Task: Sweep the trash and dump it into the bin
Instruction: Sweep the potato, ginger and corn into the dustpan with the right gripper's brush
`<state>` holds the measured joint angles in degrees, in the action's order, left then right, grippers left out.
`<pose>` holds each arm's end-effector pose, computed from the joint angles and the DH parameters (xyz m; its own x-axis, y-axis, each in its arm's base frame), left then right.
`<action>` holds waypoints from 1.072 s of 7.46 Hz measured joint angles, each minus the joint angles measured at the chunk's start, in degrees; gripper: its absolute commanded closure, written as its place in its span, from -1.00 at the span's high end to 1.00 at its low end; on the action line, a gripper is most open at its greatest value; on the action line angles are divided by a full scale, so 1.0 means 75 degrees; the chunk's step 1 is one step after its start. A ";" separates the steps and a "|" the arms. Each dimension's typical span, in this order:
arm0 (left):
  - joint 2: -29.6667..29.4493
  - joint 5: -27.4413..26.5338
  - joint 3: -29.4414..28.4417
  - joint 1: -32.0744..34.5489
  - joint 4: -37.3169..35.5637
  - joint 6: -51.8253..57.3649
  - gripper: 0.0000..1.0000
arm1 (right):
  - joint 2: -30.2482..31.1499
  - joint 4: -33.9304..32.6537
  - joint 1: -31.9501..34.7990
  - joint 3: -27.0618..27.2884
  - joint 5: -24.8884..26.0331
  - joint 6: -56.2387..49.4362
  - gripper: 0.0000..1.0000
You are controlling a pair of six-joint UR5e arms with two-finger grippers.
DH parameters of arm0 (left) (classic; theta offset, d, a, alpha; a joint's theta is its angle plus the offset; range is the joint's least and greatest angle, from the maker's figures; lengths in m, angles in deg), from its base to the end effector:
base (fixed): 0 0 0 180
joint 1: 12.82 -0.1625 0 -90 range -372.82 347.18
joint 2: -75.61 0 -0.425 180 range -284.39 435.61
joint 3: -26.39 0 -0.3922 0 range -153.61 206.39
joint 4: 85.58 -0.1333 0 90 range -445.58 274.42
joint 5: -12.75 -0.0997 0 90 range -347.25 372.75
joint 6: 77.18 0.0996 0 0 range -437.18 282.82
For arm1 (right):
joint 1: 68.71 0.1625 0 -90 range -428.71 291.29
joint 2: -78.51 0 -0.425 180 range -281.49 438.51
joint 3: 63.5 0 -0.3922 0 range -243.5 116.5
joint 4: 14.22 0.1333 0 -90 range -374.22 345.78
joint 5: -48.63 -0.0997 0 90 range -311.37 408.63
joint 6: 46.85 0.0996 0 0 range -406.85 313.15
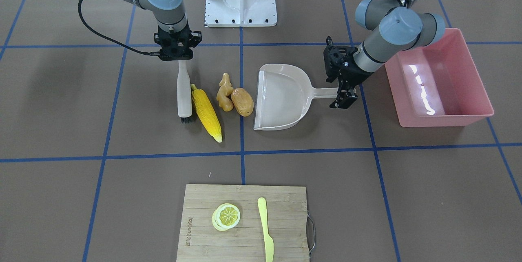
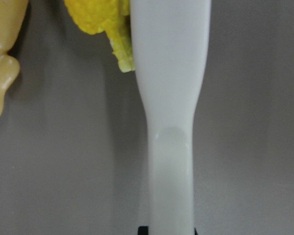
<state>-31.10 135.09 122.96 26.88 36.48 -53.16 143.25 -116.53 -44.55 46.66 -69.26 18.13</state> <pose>0.4170 -0.4502 0.3804 0.0056 0.9984 0.0569 -0.4815 -0.0472 0.8751 -0.5012 -0.3199 0.2868 0.7469 -0.0746 0.6607 0.2067 0.9705 -0.1240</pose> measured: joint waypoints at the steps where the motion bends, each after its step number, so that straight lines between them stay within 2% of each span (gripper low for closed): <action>1: -0.0009 0.0004 -0.0020 -0.0004 0.0001 -0.0012 0.93 | -0.0061 0.0237 -0.0014 -0.0123 0.0002 0.0135 -1.00; 8: 0.0260 -0.0008 0.0084 -0.0008 0.0341 -0.0033 0.93 | -0.0434 0.1291 -0.0559 -0.0499 0.0004 0.0820 -1.00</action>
<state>-29.15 135.03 123.59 26.82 39.04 -53.42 139.99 -106.85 -48.75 42.92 -69.22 24.29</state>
